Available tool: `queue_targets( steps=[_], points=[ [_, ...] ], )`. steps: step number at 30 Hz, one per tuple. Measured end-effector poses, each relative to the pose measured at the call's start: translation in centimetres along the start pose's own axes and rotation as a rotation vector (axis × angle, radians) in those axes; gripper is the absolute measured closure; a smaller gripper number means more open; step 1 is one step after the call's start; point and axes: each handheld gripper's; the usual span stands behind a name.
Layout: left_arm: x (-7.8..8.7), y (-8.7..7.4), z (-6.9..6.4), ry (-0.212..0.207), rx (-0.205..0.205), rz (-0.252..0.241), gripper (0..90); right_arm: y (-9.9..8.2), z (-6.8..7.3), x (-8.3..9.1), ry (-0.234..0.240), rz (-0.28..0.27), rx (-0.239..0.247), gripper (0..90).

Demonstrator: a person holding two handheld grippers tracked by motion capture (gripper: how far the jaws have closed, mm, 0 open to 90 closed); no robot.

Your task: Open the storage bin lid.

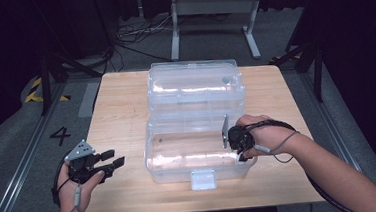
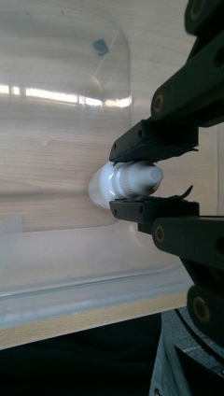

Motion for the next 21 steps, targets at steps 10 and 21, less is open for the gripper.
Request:
queue_targets(
  steps=[10,21],
  points=[
    [0.0,0.0,0.0,-0.001,0.003,0.002,47.4,0.0,0.1,-0.1,0.007,-0.009,0.000,68.4],
    [0.0,0.0,0.1,0.001,0.004,0.000,46.6,-0.5,0.9,1.9,0.001,-0.074,0.007,62.3]
  ],
)
Point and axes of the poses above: each handheld gripper's, and its own axes: x roughly backward along the jaws, y roughly out of its top, z roughly to its left, and after that the axes turned 6 degrees about -x, right-handed
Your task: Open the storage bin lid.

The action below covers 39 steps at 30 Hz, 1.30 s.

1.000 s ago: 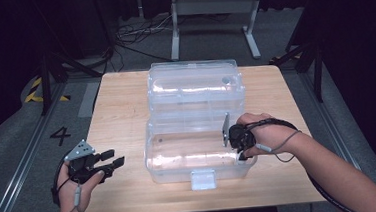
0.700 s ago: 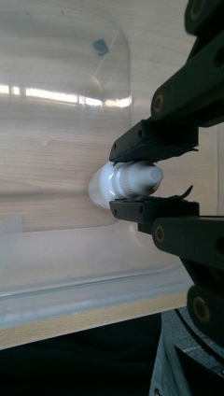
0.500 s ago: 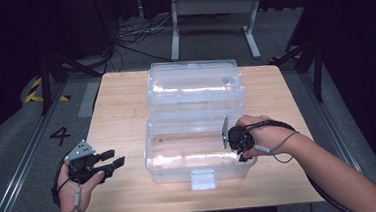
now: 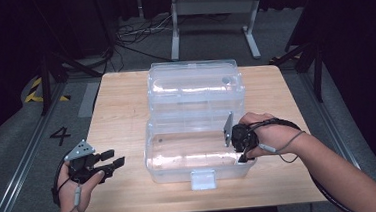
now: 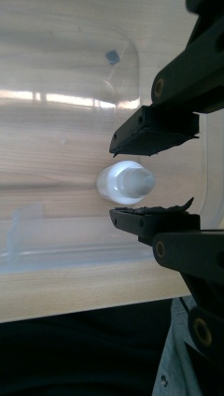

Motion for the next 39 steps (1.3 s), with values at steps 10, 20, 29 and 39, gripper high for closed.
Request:
queue_targets(
  steps=[10,20,29,39],
  points=[
    [-0.2,0.3,-0.1,-0.004,-0.004,-0.003,45.7,0.8,1.8,1.9,0.000,-0.069,0.031,62.8],
    [-0.6,0.7,-0.1,-0.015,-0.022,-0.023,44.2,1.1,3.1,1.8,0.020,-0.087,0.031,62.1],
    [-0.9,1.9,0.1,-0.038,-0.050,-0.076,45.9,1.3,3.4,-1.2,0.039,-0.051,0.013,66.1],
    [-1.2,3.4,0.0,-0.059,-0.078,-0.082,46.7,1.6,3.6,-2.9,0.019,-0.035,0.027,76.3]
  ],
)
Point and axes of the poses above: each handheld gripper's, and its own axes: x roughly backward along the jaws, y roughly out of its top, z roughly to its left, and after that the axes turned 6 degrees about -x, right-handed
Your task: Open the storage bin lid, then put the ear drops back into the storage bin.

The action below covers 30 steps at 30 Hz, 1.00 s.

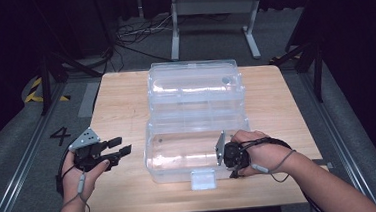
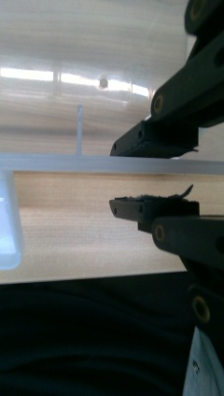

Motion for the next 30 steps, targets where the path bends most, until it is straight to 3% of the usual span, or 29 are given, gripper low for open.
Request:
queue_targets(
  steps=[3,7,15,22,30],
  points=[
    [0.0,0.7,-0.2,0.013,-0.006,0.013,42.5,0.0,0.2,0.0,-0.044,0.002,0.013,83.3],
    [-0.2,1.9,-0.3,-0.005,-0.017,0.016,43.2,0.0,0.5,-0.1,-0.071,0.003,0.005,84.2],
    [-0.6,4.3,0.0,-0.035,-0.048,0.018,43.7,-0.3,0.4,-0.1,-0.060,-0.020,-0.002,84.0],
    [-1.2,7.4,-0.4,-0.071,-0.099,0.018,43.1,-0.6,0.2,-0.1,-0.053,-0.049,-0.011,83.6],
    [-3.1,10.3,-0.9,-0.104,-0.174,0.027,42.3,-0.6,0.2,-0.1,-0.047,-0.051,-0.029,83.5]
  ],
)
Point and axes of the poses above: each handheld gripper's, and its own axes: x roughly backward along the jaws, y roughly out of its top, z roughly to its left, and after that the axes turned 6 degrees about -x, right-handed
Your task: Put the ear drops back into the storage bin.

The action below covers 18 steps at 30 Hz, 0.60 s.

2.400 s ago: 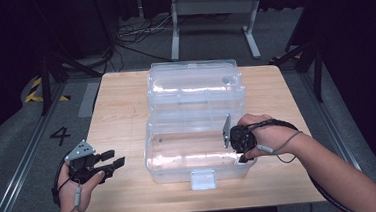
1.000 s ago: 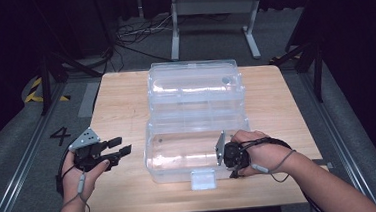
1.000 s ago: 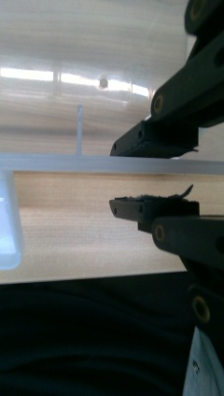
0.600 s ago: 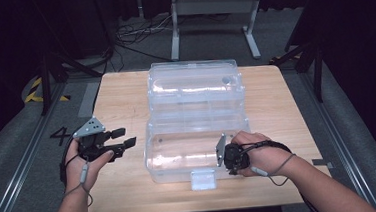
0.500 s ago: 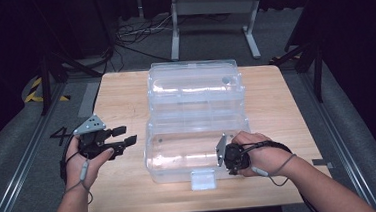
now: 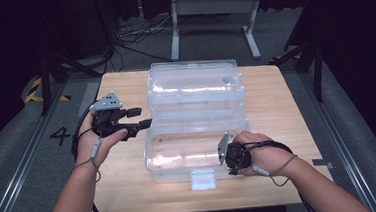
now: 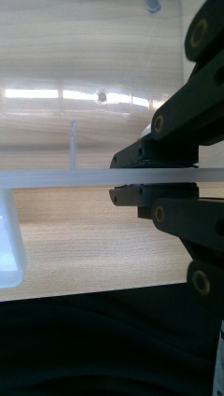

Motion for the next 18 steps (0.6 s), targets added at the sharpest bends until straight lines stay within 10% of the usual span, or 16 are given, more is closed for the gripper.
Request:
queue_targets(
  steps=[18],
  points=[
    [-3.3,5.2,0.3,-0.033,-0.068,-0.010,42.7,-0.3,0.0,0.0,0.002,-0.022,-0.001,83.5]
  ],
)
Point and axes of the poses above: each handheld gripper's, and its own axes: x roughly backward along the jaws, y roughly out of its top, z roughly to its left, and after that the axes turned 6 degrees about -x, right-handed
